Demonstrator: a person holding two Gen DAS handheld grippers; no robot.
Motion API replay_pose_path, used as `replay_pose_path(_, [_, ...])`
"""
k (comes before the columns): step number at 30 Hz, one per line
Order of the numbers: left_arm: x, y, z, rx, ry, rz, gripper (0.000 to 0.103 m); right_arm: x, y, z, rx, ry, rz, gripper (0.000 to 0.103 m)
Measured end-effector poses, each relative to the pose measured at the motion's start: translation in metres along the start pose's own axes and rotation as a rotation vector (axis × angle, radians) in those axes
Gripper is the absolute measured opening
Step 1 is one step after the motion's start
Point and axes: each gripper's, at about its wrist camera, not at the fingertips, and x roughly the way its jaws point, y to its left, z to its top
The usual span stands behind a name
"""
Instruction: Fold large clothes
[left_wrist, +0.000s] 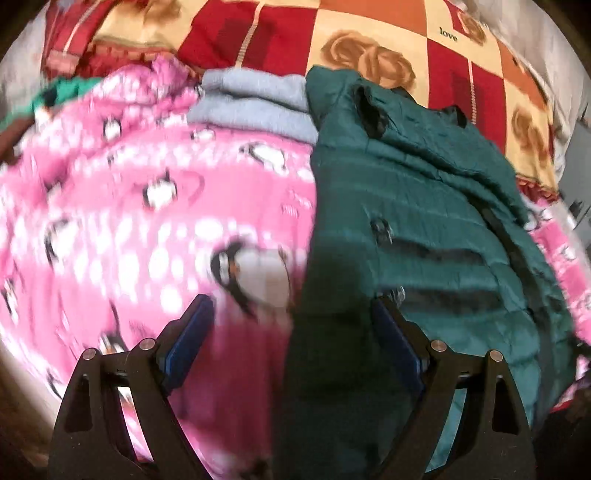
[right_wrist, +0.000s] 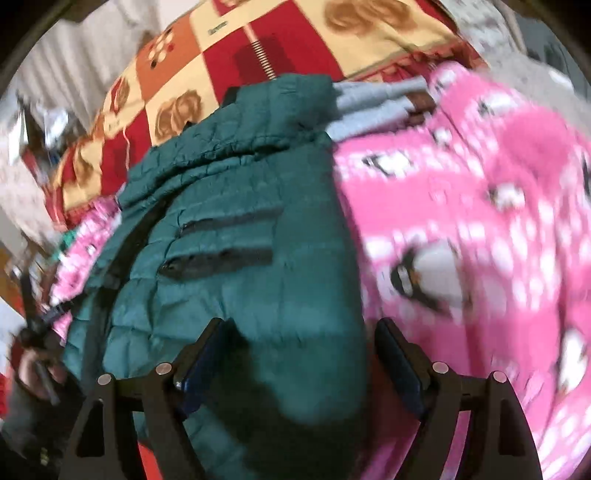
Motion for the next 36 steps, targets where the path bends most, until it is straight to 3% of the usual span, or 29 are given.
replay_pose_path(2, [-0.004, -0.002, -0.009, 0.004, 0.006, -0.020, 0.088, -0.006, -0.003, -0.007, 0.020, -0.011, 0.029, 0.080])
replay_pose_path(5, [-0.010, -0.009, -0.013, -0.002, 0.027, -0.111, 0.088, -0.014, -0.008, -0.011, 0.082, -0.021, 0.120, 0.080])
replay_pose_path(7, [-0.010, -0.018, -0.016, 0.013, 0.053, -0.164, 0.088, -0.016, -0.005, -0.012, 0.122, -0.011, 0.293, 0.080])
replay_pose_path(8, [-0.009, -0.024, -0.019, 0.037, 0.066, -0.173, 0.088, -0.017, -0.002, -0.012, 0.112, -0.015, 0.320, 0.080])
replay_pose_path(10, [-0.006, -0.034, -0.024, 0.084, 0.093, -0.164, 0.097, -0.018, 0.006, -0.013, 0.066, -0.015, 0.297, 0.080])
replay_pose_path(12, [-0.003, -0.036, -0.028, 0.092, 0.118, -0.177, 0.101, -0.004, -0.001, -0.016, 0.109, 0.035, 0.230, 0.080])
replay_pose_path(13, [-0.003, -0.035, -0.030, 0.091, 0.119, -0.178, 0.101, -0.002, -0.006, -0.017, 0.143, 0.029, 0.231, 0.071])
replay_pose_path(17, [-0.009, -0.025, -0.034, 0.037, 0.137, -0.236, 0.101, -0.009, 0.004, -0.017, 0.120, 0.008, 0.306, 0.071])
replay_pose_path(20, [-0.017, -0.022, -0.042, 0.010, 0.157, -0.305, 0.100, 0.003, 0.012, -0.021, 0.069, 0.055, 0.239, 0.071])
replay_pose_path(24, [-0.021, -0.021, -0.046, 0.001, 0.149, -0.306, 0.085, 0.003, 0.016, -0.019, 0.054, 0.038, 0.251, 0.073])
replay_pose_path(27, [-0.020, -0.003, -0.041, -0.095, 0.137, -0.328, 0.067, -0.002, 0.021, -0.019, 0.022, 0.006, 0.282, 0.072])
replay_pose_path(29, [-0.018, 0.004, -0.039, -0.136, 0.134, -0.332, 0.061, 0.002, 0.018, -0.019, 0.029, 0.018, 0.270, 0.072])
replay_pose_path(33, [-0.022, -0.002, -0.040, -0.105, 0.104, -0.307, 0.059, 0.008, 0.016, -0.022, 0.052, 0.020, 0.234, 0.069])
replay_pose_path(36, [-0.023, -0.002, -0.040, -0.112, 0.092, -0.320, 0.059, 0.008, 0.022, -0.026, 0.016, 0.001, 0.212, 0.075])
